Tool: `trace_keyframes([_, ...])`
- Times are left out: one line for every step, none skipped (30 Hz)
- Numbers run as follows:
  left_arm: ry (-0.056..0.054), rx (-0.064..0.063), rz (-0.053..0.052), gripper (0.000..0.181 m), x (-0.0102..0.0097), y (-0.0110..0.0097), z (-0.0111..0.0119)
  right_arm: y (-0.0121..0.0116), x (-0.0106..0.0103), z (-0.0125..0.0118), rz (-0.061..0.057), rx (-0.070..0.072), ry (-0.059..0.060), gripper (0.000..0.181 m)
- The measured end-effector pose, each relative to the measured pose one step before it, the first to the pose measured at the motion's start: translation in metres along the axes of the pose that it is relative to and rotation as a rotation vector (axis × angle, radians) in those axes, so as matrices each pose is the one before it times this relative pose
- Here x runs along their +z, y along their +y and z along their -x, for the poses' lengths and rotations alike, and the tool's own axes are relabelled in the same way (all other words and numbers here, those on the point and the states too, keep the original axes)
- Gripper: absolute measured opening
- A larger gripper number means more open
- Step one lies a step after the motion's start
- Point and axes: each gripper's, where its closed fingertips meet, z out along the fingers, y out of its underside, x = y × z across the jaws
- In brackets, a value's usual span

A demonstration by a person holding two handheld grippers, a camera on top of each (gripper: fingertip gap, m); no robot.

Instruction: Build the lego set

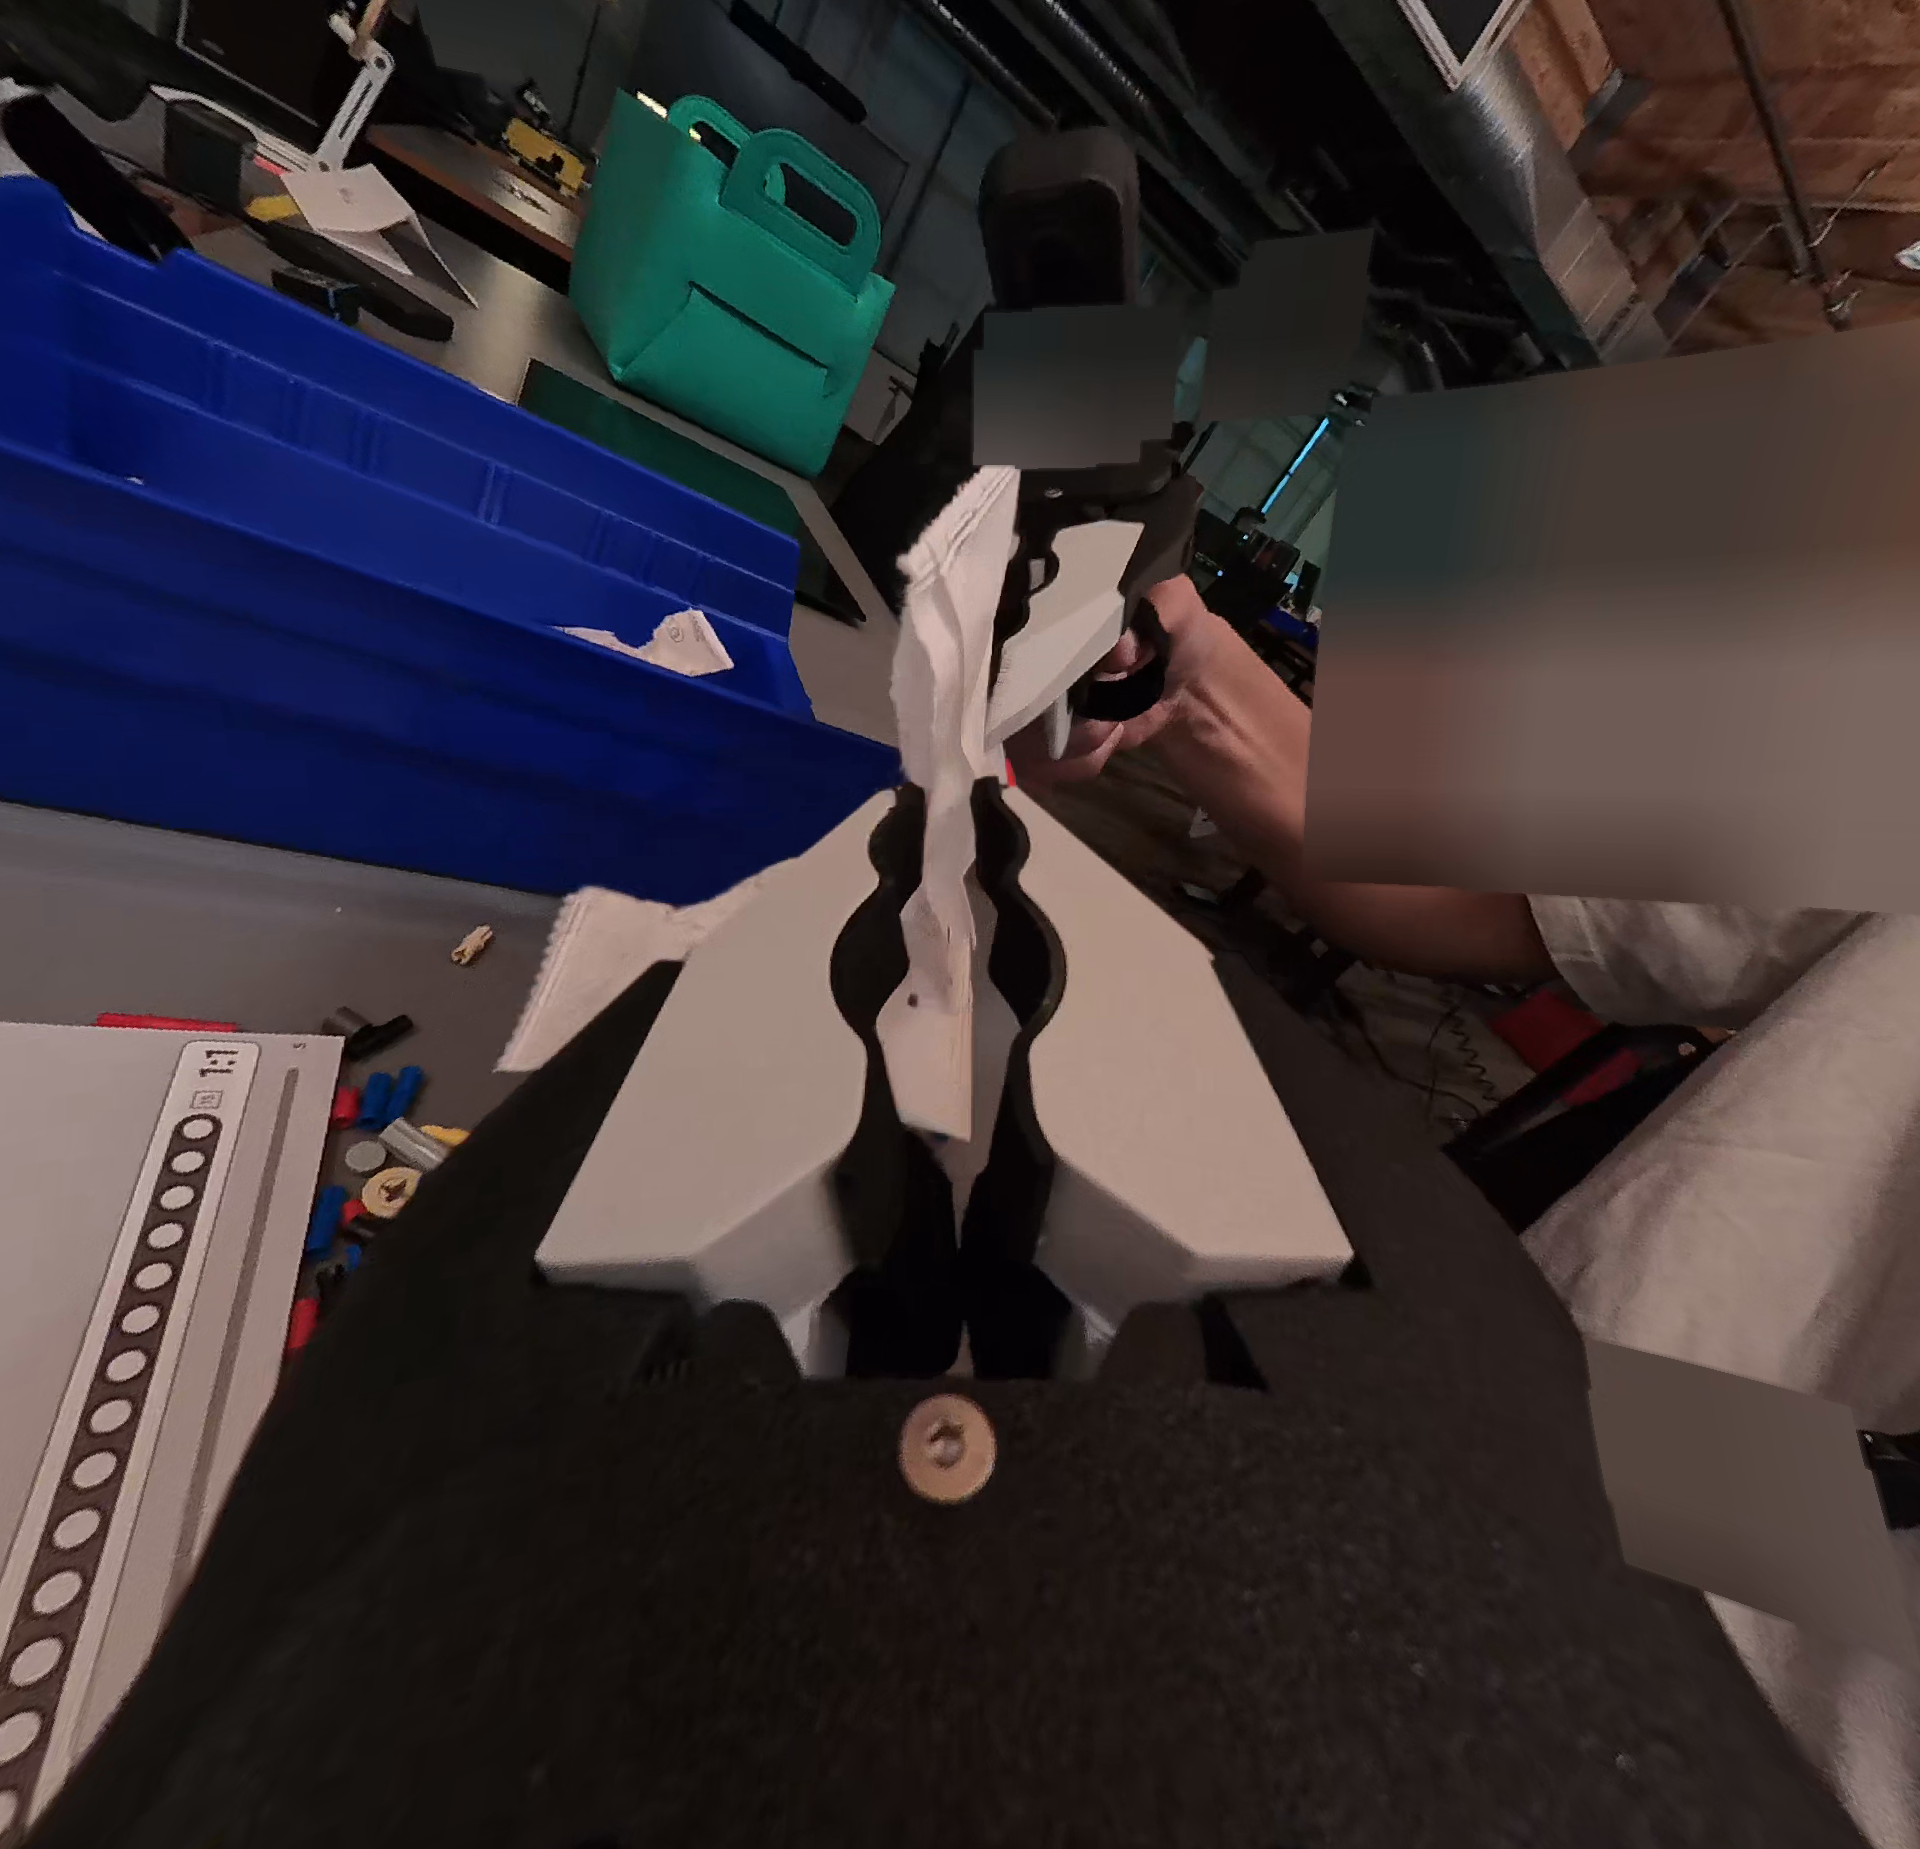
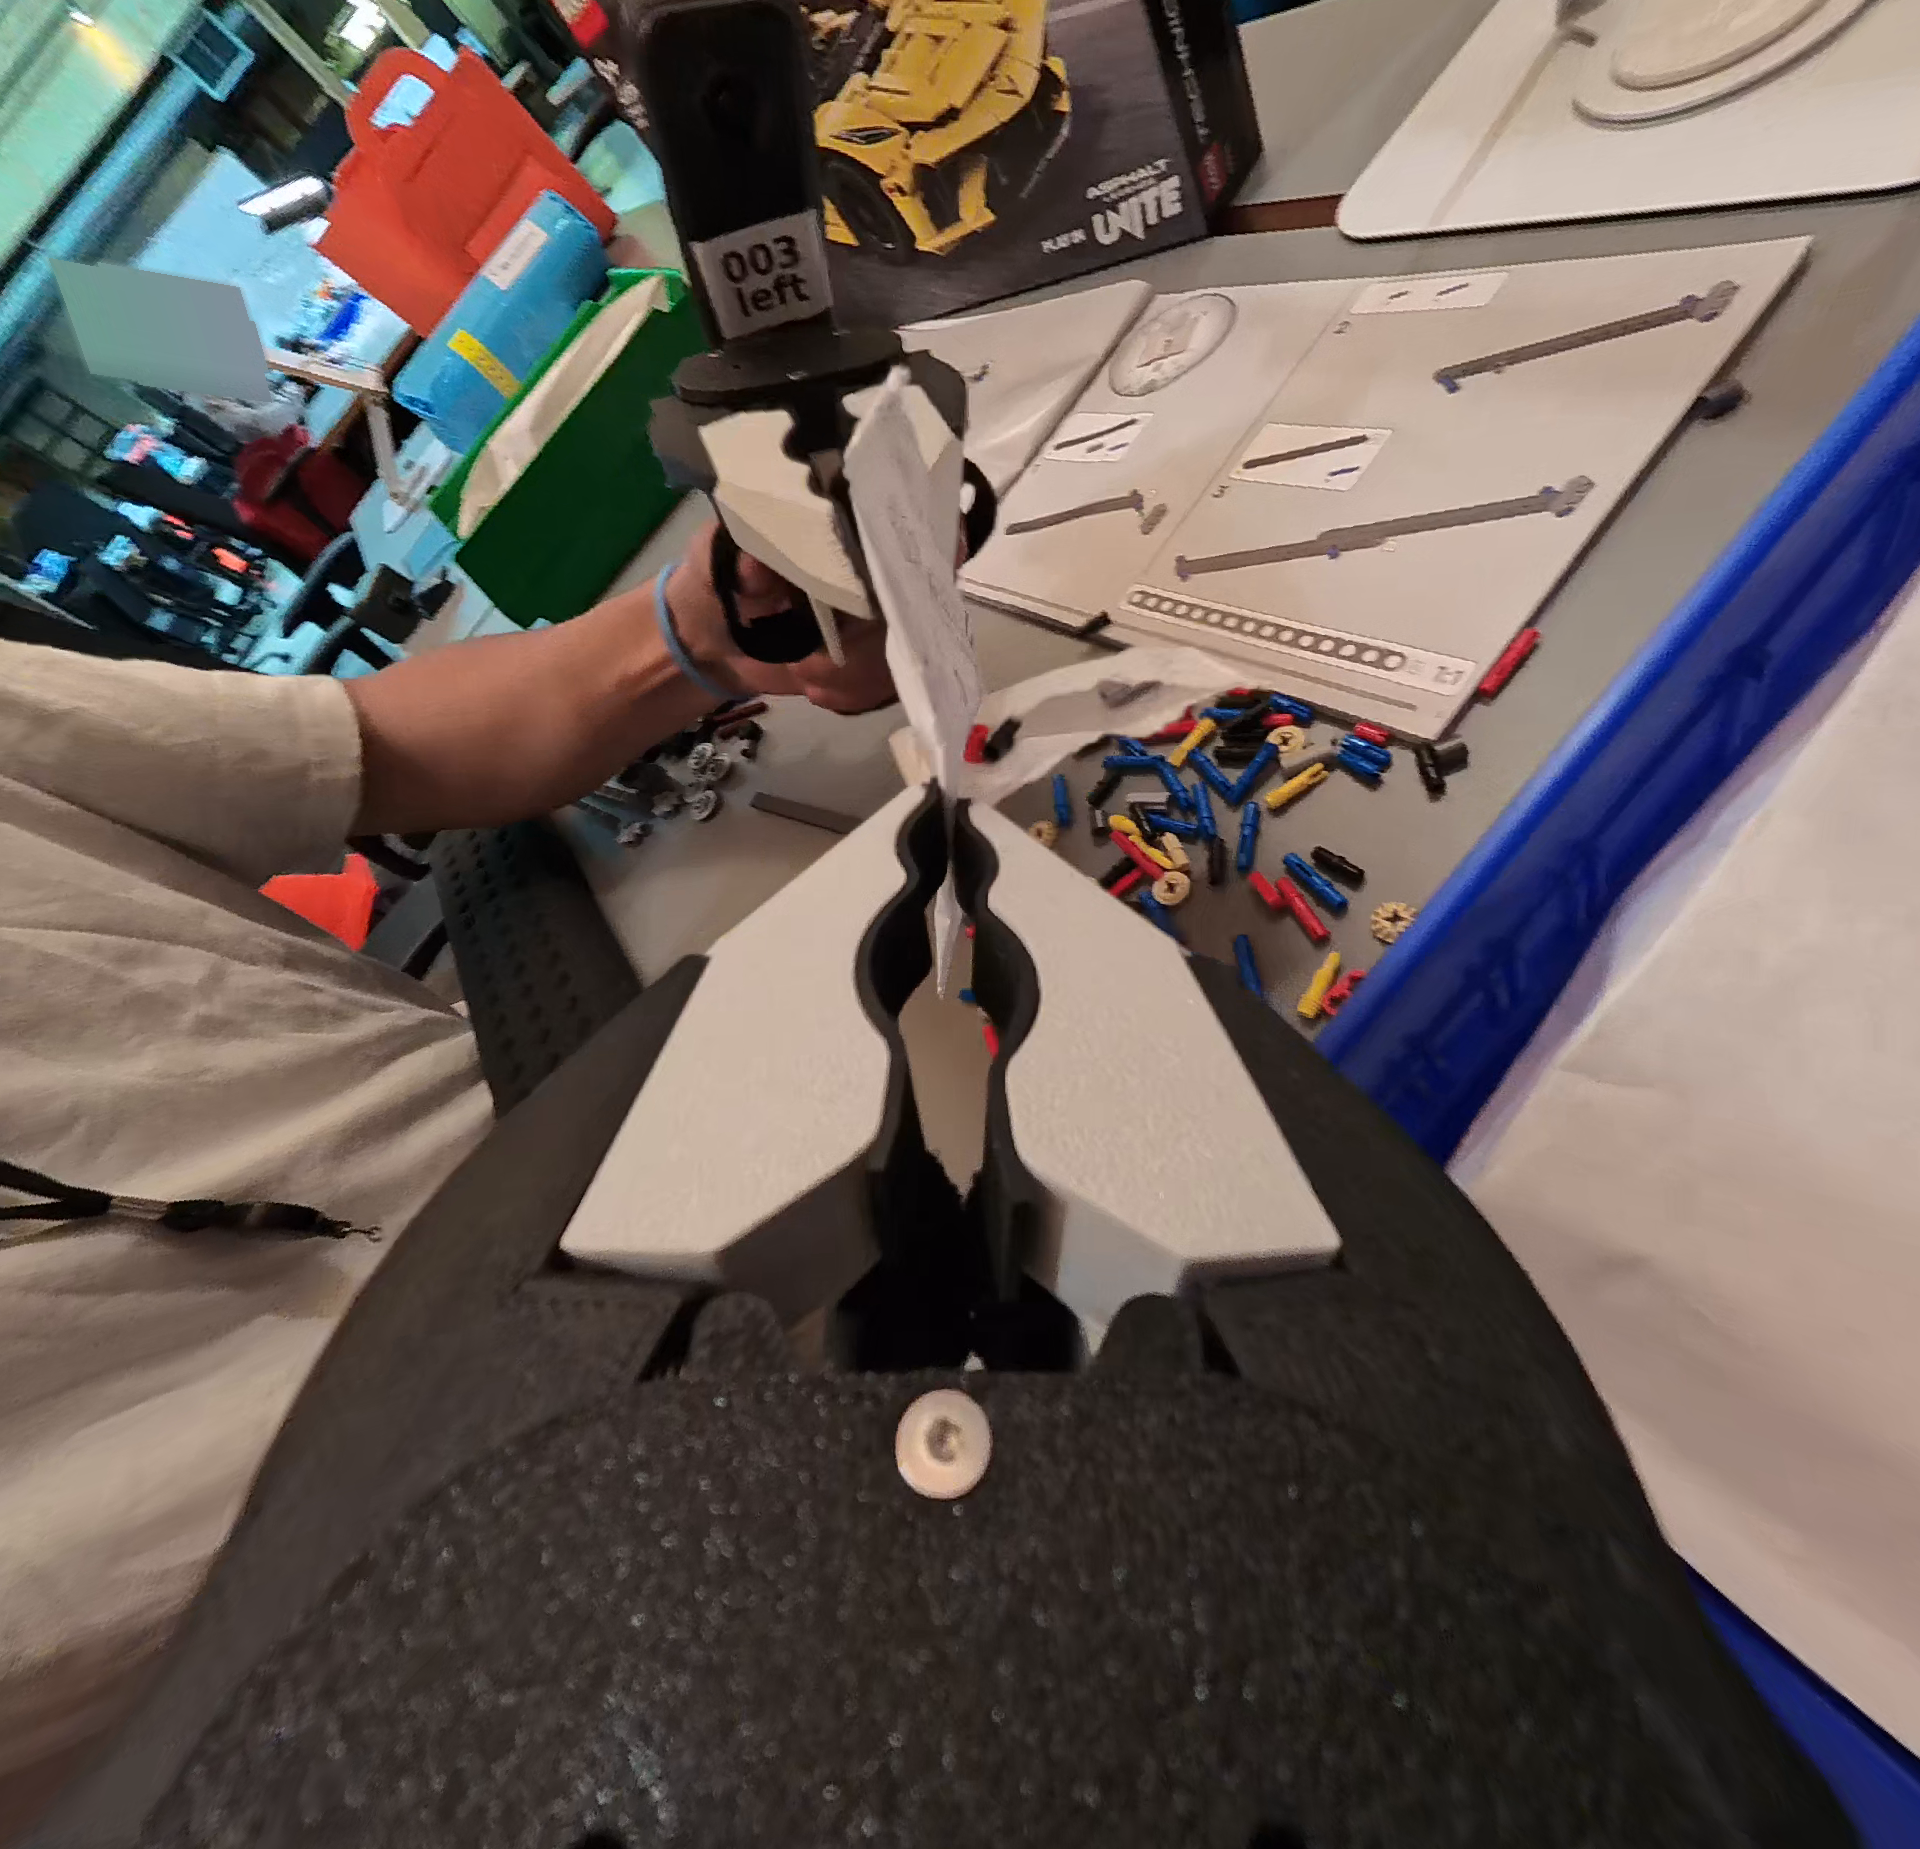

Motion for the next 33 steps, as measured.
trace_keyframes([-0.0089,0.0077,0.005,0.008,-0.00032,0.001,0.00106,0.00074,-0.00115,0.00045,0.0001,-0.0033,-0.0022,0.0])
trace_keyframes([0.0023,0.0032,-0.01,0.008,0.00015,-0.00098,-0.00068,-0.00089,-0.00081,0.00231,-0.0075,0.0081,-0.0162,0.0])
trace_keyframes([0.0113,-0.0067,-0.0047,0.008,0.00134,-0.00031,-0.00161,-0.00033,-0.00017,-0.00058,-0.0032,0.0033,0.0036,0.0])
trace_keyframes([-0.0008,-0.0043,0.0086,0.009,0.00186,0.00131,0.00003,0.00038,-0.00025,-0.0029,0.0017,-0.0025,0.0177,0.0])
trace_keyframes([-0.0135,0.0083,0.0053,0.009,0.00076,0.00058,0.00142,-0.00038,-0.00075,-0.00316,-0.003,0.0024,0.0153,0.0])
trace_keyframes([-0.0094,0.0085,-0.0074,0.009,-0.0002,-0.0012,0.00072,-0.00093,-0.00094,0.00106,-0.0101,0.0034,-0.0121,0.0])
trace_keyframes([0.0036,-0.0041,-0.0071,0.009,-0.00032,-0.00115,-0.00058,-0.00028,-0.00046,0.00113,-0.0073,0.0009,-0.0104,0.0])
trace_keyframes([0.0048,-0.0096,0.0021,0.01,0.00035,0.00025,-0.00023,0.00072,-0.00027,-0.00263,-0.0021,-0.002,0.0154,0.0])
trace_keyframes([-0.0079,-0.0029,0.0091,0.009,0.00071,0.00168,0.0015,0.00108,0.00028,-0.00265,0.0011,0.0004,0.0156,0.0])
trace_keyframes([-0.0272,0.007,0.0061,0.004,0.00057,0.0015,0.00401,0.00149,0.00139,0.00029,0.0024,0.0008,-0.0008,0.0])
trace_keyframes([-0.0319,0.014,0.0016,0.001,0.00024,0.00077,0.00403,0.00087,0.00205,0.00197,-0.0028,0.0015,-0.0097,0.0])
trace_keyframes([-0.0289,0.0239,0.0056,0.0,-0.00039,0.00027,0.00281,0.00104,0.00202,0.00279,-0.0035,-0.0078,-0.0103,0.0])
trace_keyframes([-0.0329,0.042,0.009,0.0,-0.00164,-0.00041,0.00208,0.00064,0.00121,0.00093,-0.0053,-0.0114,0.0045,0.0])
trace_keyframes([-0.0212,0.0622,0.0126,0.0,-0.00222,-0.00099,-0.0015,0.00138,-0.00018,-0.00328,0.0068,-0.017,0.0328,0.003])
trace_keyframes([-0.0204,0.0748,0.0193,0.0,-0.00251,-0.00113,-0.00347,0.00098,-0.00188,-0.00642,0.0114,-0.0243,0.0552,0.017])
trace_keyframes([-0.0308,0.089,0.0234,0.0,-0.00294,-0.00107,-0.00305,-0.00094,-0.0038,-0.00377,0.0058,-0.0336,0.0408,0.024])
trace_keyframes([-0.0303,0.0956,0.0301,0.0,-0.00294,-0.00024,-0.00331,-0.00463,-0.0054,0.00112,-0.0146,-0.0472,0.0189,0.025])
trace_keyframes([-0.0309,0.0896,0.0329,0.0,-0.00257,0.00007,-0.0029,-0.00673,-0.00573,0.0043,-0.0229,-0.0569,0.0056,0.025])
trace_keyframes([-0.0363,0.0876,0.0375,0.0,-0.00195,0.0005,-0.00187,-0.00632,-0.0046,0.00306,-0.0137,-0.0572,0.0143,0.026])
trace_keyframes([-0.0331,0.0894,0.0443,0.0,-0.0013,0.00146,-0.00209,-0.00478,-0.00305,-0.00031,0.0041,-0.0546,0.0363,0.029])
trace_keyframes([-0.034,0.083,0.0464,0.0,-0.00049,0.00185,-0.00111,-0.00324,-0.00105,0.00077,0.017,-0.0477,0.0328,0.032])
trace_keyframes([-0.0358,0.0715,0.0423,0.0,-0.00017,0.00141,0.00028,-0.00305,0.00075,0.0036,0.0157,-0.0339,0.0176,0.039])
trace_keyframes([-0.025,0.0628,0.0335,0.0,0.0004,0.00083,-0.00077,-0.00182,0.00259,0.00405,0.0174,-0.0205,0.0151,0.048])
trace_keyframes([-0.0205,0.0576,0.0266,0.0,0.00086,0.00022,-0.00117,0.00129,0.00427,0.00193,0.0305,-0.0146,0.0253,0.054])
trace_keyframes([-0.0177,0.0536,0.0214,0.0,0.00116,-0.00003,-0.00184,0.00244,0.00458,0.00146,0.0274,-0.0158,0.0262,0.058])
trace_keyframes([-0.0069,0.0521,0.0188,0.0,0.0014,0.00005,-0.0036,0.00116,0.00377,0.00374,0.0119,-0.0244,0.0069,0.058])
trace_keyframes([-0.007,0.0543,0.0182,0.0,0.00118,0.00031,-0.0041,0.00031,0.0016,0.00099,0.0039,-0.0381,0.0167,0.058])
trace_keyframes([-0.0151,0.0594,0.0168,0.0,0.00055,0.00041,-0.00321,0.00088,-0.0007,0.0021,0.0067,-0.0457,0.0015,0.057])
trace_keyframes([-0.0095,0.0611,0.0206,0.0,0.00036,0.00125,-0.00394,0.00074,-0.00186,0.00555,0.0095,-0.027,-0.0297,0.056])
trace_keyframes([-0.0083,0.0586,0.0245,0.0,0.00023,0.00173,-0.00367,-0.00035,-0.00246,0.00517,0.0132,-0.0048,-0.039,0.051])
trace_keyframes([-0.0084,0.0609,0.0202,0.0,-0.00013,0.00088,-0.00347,-0.00197,-0.00249,0.00583,0.0096,0.0037,-0.048,0.049])
trace_keyframes([-0.011,0.0631,0.0159,0.0,-0.00068,-0.00027,-0.00298,-0.00238,-0.00266,0.00121,0.0095,0.0003,-0.0192,0.048])
trace_keyframes([-0.014,0.059,0.0144,0.0,-0.00064,-0.00084,-0.00204,-0.00213,-0.00286,-0.00472,0.0114,-0.0116,0.0175,0.046])
